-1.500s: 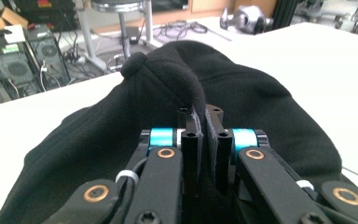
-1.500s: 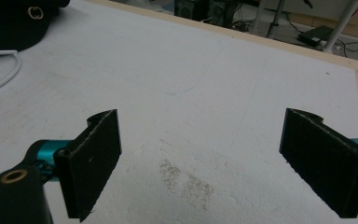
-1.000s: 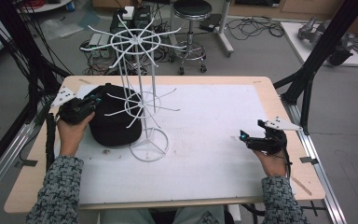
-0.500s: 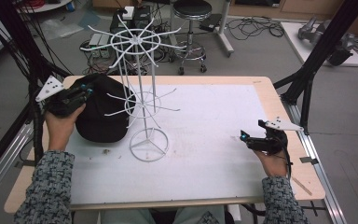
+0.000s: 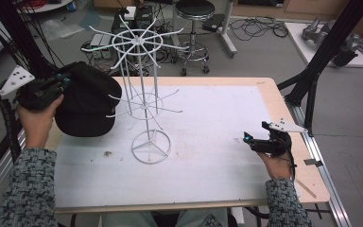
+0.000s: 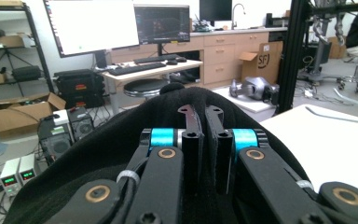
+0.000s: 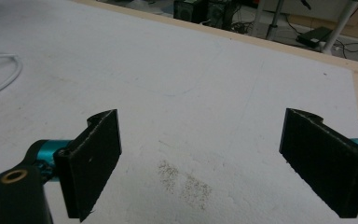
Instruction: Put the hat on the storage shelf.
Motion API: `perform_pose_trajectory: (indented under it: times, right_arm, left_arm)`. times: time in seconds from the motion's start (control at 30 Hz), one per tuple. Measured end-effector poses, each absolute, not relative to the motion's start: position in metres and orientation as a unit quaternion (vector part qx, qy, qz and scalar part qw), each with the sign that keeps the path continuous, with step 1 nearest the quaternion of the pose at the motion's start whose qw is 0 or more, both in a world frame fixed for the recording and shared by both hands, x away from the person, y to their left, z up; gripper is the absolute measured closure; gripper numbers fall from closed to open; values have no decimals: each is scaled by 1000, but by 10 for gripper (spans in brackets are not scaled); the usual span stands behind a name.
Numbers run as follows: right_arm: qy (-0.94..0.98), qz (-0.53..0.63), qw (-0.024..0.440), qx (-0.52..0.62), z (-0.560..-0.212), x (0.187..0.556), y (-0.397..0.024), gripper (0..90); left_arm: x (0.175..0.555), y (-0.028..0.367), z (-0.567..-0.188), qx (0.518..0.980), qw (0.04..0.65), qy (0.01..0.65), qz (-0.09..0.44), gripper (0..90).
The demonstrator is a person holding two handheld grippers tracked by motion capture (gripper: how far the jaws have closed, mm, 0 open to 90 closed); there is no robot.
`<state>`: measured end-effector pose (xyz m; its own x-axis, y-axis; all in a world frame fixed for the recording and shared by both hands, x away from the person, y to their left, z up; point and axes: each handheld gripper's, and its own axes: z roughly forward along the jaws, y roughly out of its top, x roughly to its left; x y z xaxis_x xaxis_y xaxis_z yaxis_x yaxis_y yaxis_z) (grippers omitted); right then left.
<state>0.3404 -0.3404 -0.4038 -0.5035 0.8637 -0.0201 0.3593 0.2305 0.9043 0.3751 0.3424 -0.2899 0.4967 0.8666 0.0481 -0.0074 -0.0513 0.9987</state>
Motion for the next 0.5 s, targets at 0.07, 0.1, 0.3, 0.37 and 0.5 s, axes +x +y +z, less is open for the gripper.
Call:
perform_pose_trajectory:
  times: [0.07,0.1,0.3,0.37,0.5]
  right_arm:
    - [735,460,273,415,-404,341,-340,117]
    - [736,460,272,416,-404,341,-340,117]
    - [735,461,272,416,-404,341,-340,117]
    - [735,460,272,416,-404,341,-340,117]
    - [737,459,271,416,-405,341,-340,117]
  left_arm:
    - [374,348,-283,624,596,343,371,863]
    - [374,348,-283,624,596,343,371,863]
    - [368,361,-253,612,604,333,387,863]
    - [366,364,-243,608,608,330,389,863]
    - [364,365,-228,604,611,325,395,863]
